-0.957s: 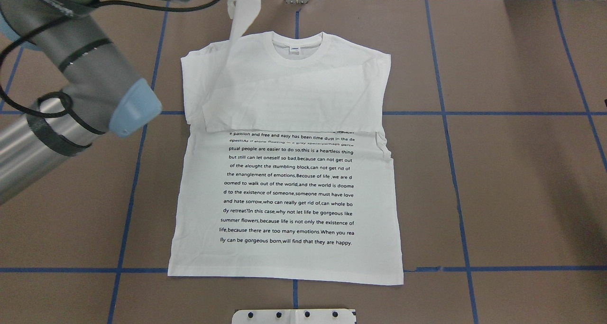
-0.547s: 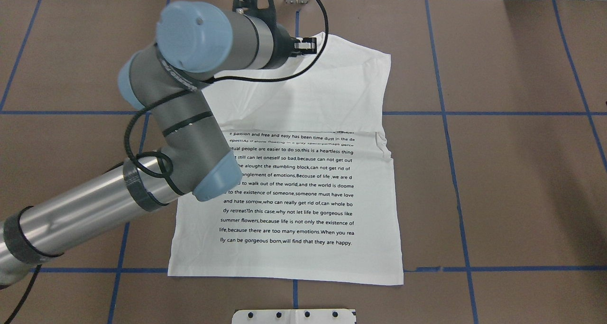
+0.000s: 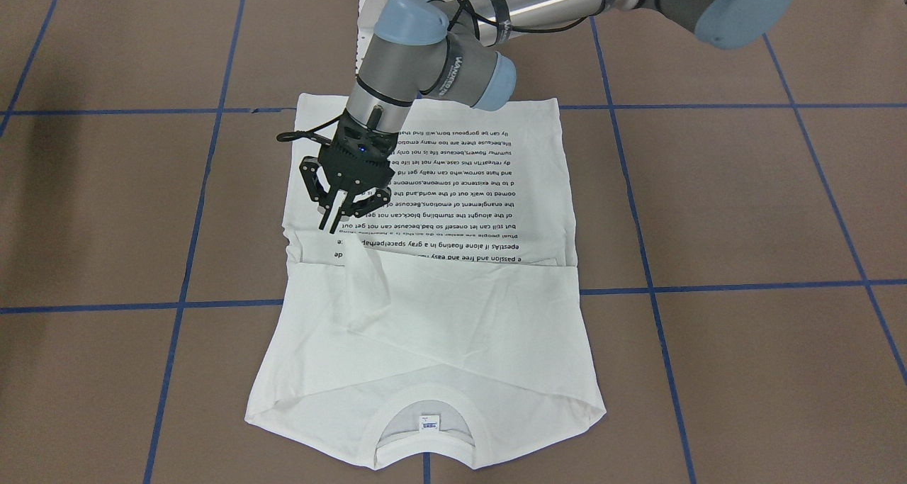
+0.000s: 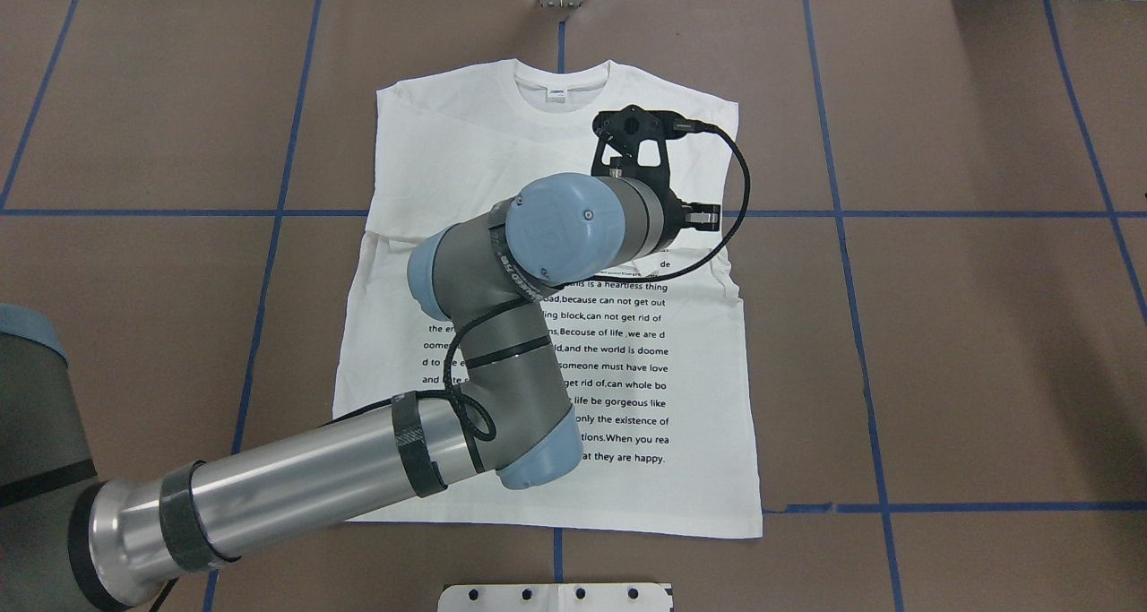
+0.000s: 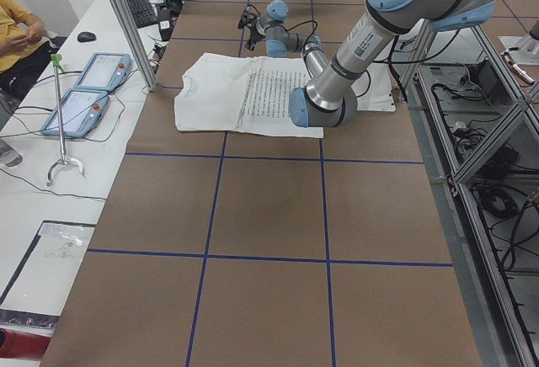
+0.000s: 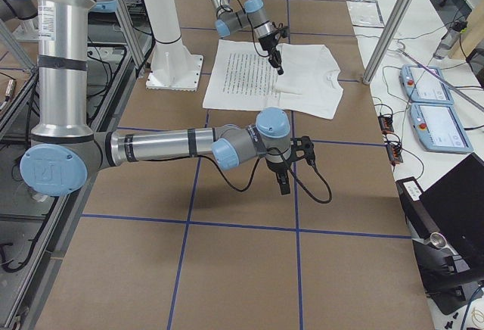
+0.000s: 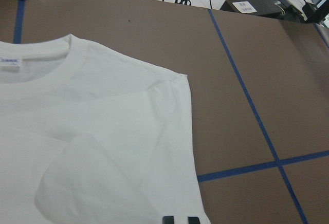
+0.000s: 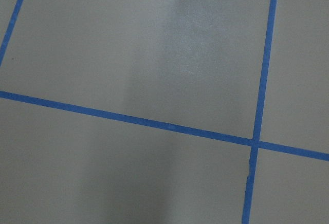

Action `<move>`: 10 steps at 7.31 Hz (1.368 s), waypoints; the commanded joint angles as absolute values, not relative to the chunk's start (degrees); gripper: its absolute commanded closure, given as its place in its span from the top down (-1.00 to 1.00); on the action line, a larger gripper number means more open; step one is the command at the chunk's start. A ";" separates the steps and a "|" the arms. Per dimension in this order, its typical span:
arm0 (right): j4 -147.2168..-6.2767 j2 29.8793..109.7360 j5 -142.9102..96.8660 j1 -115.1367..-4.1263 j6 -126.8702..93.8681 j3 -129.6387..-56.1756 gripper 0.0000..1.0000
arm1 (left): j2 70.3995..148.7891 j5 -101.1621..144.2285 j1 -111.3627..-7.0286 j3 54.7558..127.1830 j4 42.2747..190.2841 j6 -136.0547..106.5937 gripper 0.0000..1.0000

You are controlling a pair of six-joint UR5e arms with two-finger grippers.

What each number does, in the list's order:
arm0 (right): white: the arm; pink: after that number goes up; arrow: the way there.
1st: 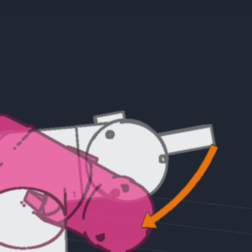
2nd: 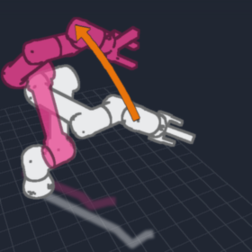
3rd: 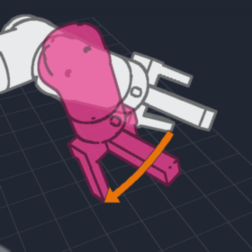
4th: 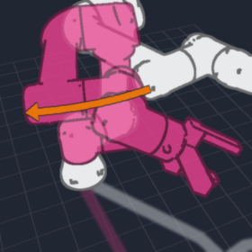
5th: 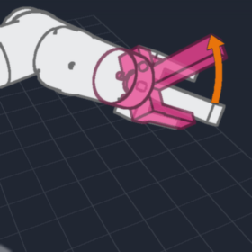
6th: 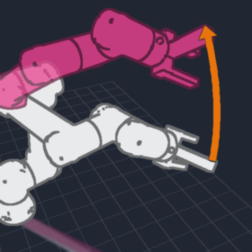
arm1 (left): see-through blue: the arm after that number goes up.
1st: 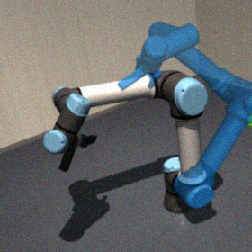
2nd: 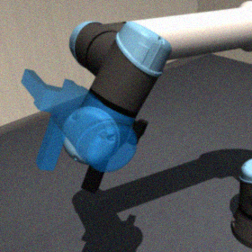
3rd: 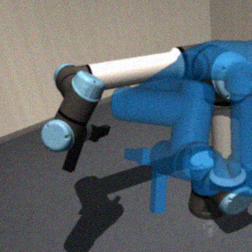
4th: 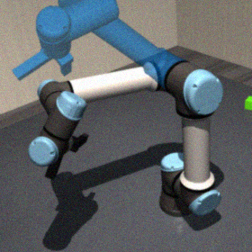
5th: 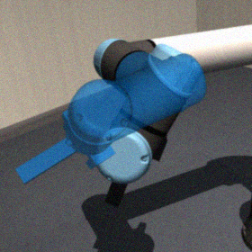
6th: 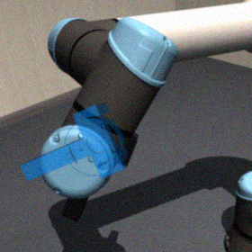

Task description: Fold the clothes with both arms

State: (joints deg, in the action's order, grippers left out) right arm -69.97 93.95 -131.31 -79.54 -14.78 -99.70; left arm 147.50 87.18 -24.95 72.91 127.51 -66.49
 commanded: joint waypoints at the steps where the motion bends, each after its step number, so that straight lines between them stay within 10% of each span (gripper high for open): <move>1: -69.87 93.69 -131.31 -79.54 -14.68 -100.19 1.00 | 148.19 86.92 -22.59 71.63 129.64 -66.97 1.00; 7: -66.79 78.08 -118.37 -61.59 -39.14 -102.47 0.99 | 127.49 102.39 -38.30 102.69 103.66 -42.41 1.00; 10: -88.50 60.62 -102.78 -45.39 -51.66 -101.87 0.98 | 117.63 106.07 -42.79 112.83 99.66 -34.65 1.00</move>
State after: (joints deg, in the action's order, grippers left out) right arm -77.63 68.45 -108.39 -51.20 -47.48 -102.00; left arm 122.13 104.08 -41.11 109.47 100.30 -37.41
